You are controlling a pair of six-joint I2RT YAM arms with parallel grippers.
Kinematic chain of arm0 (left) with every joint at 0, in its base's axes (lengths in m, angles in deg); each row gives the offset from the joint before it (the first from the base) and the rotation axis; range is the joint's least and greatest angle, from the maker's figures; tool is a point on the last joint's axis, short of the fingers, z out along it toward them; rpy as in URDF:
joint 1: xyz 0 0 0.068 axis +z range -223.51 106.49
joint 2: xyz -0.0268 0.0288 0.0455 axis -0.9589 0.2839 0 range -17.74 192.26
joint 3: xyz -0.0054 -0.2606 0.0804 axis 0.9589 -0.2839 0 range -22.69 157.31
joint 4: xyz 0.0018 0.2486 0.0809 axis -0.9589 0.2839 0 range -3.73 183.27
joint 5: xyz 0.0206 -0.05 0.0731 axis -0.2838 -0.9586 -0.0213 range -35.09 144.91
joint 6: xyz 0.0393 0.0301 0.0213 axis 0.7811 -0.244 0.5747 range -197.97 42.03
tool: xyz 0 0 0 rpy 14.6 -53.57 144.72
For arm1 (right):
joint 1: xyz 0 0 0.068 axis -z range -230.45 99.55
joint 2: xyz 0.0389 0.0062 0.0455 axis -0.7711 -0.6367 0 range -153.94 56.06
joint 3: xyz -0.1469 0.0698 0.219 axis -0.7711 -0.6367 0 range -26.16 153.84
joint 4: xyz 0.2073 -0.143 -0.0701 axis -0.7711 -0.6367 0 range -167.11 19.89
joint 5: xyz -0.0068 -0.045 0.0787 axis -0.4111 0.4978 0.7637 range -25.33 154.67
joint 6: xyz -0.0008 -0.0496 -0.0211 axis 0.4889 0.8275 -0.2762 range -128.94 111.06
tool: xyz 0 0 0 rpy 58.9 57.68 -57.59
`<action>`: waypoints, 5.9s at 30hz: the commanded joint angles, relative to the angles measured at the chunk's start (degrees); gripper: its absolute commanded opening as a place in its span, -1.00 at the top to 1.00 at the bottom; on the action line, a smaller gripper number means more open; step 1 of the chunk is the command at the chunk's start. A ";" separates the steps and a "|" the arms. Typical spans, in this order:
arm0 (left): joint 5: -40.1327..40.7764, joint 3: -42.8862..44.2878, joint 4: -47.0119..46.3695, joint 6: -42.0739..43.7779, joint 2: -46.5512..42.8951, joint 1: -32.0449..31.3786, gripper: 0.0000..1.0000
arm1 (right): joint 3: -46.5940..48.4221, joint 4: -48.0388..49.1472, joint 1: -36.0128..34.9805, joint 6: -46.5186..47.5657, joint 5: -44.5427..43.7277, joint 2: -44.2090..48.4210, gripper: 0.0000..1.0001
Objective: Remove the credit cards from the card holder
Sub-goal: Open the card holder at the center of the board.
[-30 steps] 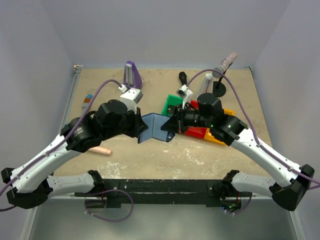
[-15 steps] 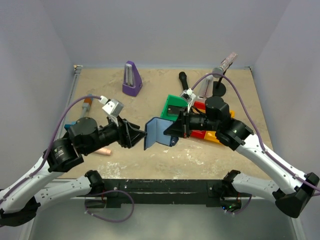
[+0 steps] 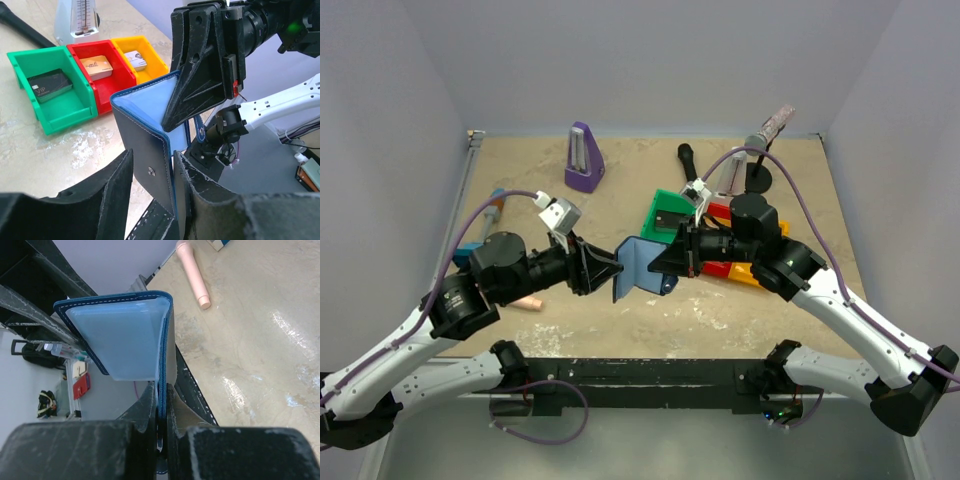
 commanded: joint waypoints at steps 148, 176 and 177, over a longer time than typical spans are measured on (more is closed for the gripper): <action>17.60 -15.76 -3.03 -1.72 -17.77 0.27 0.57 | 11.05 -25.01 1.68 8.39 -6.28 -4.93 1.00; 3.39 -35.88 -34.03 -16.58 1.98 0.10 0.57 | -1.87 1.97 1.15 -0.66 -1.72 -29.27 1.00; 3.40 -36.58 -35.08 -17.28 3.65 0.19 0.60 | -2.31 2.67 1.24 -0.84 -1.63 -29.63 1.00</action>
